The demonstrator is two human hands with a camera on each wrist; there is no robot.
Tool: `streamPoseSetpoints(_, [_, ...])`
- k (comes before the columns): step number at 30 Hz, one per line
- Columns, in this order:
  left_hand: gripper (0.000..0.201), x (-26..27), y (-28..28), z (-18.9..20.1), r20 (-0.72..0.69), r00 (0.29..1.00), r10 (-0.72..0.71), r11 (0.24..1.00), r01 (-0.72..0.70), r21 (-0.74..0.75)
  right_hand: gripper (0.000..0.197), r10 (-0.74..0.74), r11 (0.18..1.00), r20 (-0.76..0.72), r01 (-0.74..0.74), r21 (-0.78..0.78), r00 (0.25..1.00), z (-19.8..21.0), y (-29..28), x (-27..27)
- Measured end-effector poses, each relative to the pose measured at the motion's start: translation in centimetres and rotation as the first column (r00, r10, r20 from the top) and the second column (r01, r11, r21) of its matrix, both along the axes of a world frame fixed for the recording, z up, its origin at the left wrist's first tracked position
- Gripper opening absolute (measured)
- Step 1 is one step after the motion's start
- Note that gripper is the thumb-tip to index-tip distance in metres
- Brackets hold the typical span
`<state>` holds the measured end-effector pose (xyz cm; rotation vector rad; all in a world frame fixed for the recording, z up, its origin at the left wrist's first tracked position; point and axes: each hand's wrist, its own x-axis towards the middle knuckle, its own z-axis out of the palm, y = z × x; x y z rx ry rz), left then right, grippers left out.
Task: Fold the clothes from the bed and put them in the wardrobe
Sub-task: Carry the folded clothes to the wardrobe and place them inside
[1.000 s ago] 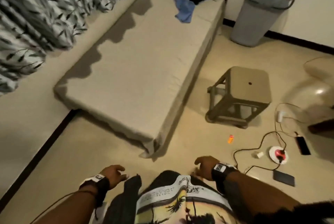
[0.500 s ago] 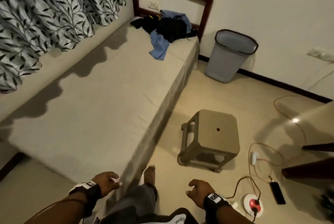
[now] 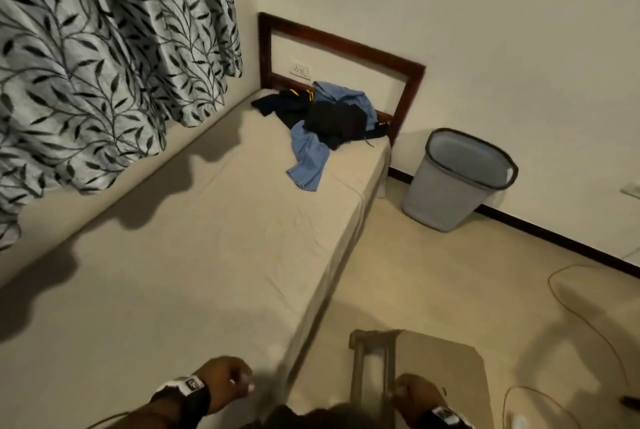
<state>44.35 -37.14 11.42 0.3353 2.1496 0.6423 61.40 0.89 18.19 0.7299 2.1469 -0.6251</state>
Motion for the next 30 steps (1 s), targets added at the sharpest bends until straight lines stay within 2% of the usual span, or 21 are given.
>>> streamPoseSetpoints(2, [0.025,-3.0,2.7,0.9,-0.021,0.990,0.140,0.988,-0.139,0.064,0.041,0.021,1.000,-0.064,-0.020,0.022,0.998,0.0,1.8,-4.1])
streamPoseSetpoints(3, [0.020,-4.9,4.6,1.5,-0.033,0.980,0.196,0.971,-0.189,0.147,0.036,0.062,0.998,-0.114,-0.063,0.000,0.992,-0.5,3.0,-6.8])
streamPoseSetpoints(4, [0.020,-6.8,6.4,2.3,-0.046,0.966,0.253,0.947,-0.238,0.216,0.030,0.118,0.993,-0.111,-0.120,-0.006,0.987,-0.8,4.0,-9.3])
streamPoseSetpoints(6, [0.016,-10.7,10.2,3.3,-0.020,0.939,0.344,0.900,-0.324,0.290,0.023,0.105,0.994,-0.092,-0.107,-0.018,0.990,-2.0,6.8,-14.9])
streamPoseSetpoints(8, [0.016,-14.6,13.5,3.0,-0.021,0.924,0.381,0.884,-0.357,0.303,0.022,0.096,0.995,-0.107,-0.095,0.010,0.990,-4.9,10.4,-20.2])
streamPoseSetpoints(11, [0.019,-20.5,18.5,1.2,-0.018,0.901,0.434,0.865,-0.411,0.288,0.029,0.091,0.996,-0.053,-0.092,-0.004,0.994,-8.2,14.8,-28.4])
streamPoseSetpoints(14, [0.010,-26.6,23.8,-0.7,-0.012,0.872,0.489,0.843,-0.469,0.262,0.019,0.167,0.985,-0.026,-0.167,-0.030,0.986,-11.0,19.5,-37.1])
streamPoseSetpoints(17, [0.009,-34.2,30.0,-3.9,-0.037,0.831,0.555,0.819,-0.538,0.201,0.031,0.275,0.961,0.052,-0.274,-0.023,0.960,-15.6,25.3,-46.9])
streamPoseSetpoints(20, [0.013,-40.5,35.9,-6.4,0.079,0.832,0.549,0.822,-0.555,0.127,0.041,0.443,0.896,0.101,-0.443,-0.033,0.891,-18.4,29.0,-56.4])
streamPoseSetpoints(23, [0.029,-47.0,41.3,-8.9,0.259,0.831,0.492,0.853,-0.520,0.048,0.050,0.551,0.834,0.144,-0.551,-0.042,0.822,-23.6,32.8,-67.4])
streamPoseSetpoints(26, [0.034,-51.3,44.3,-9.5,0.253,0.826,0.504,0.850,-0.526,0.022,0.064,0.663,0.732,0.214,-0.681,0.015,0.717,-26.9,34.0,-78.3])
streamPoseSetpoints(28, [0.031,-53.1,45.3,-9.7,0.250,0.808,0.534,0.827,-0.561,0.046,0.068,0.728,0.648,0.152,-0.744,0.166,0.668,-27.2,32.8,-86.8])
streamPoseSetpoints(30, [0.031,-53.7,45.4,-9.7,0.236,0.792,0.563,0.804,-0.591,0.063,0.071,0.776,0.585,0.009,-0.724,0.366,0.631,-26.1,30.6,-94.4])
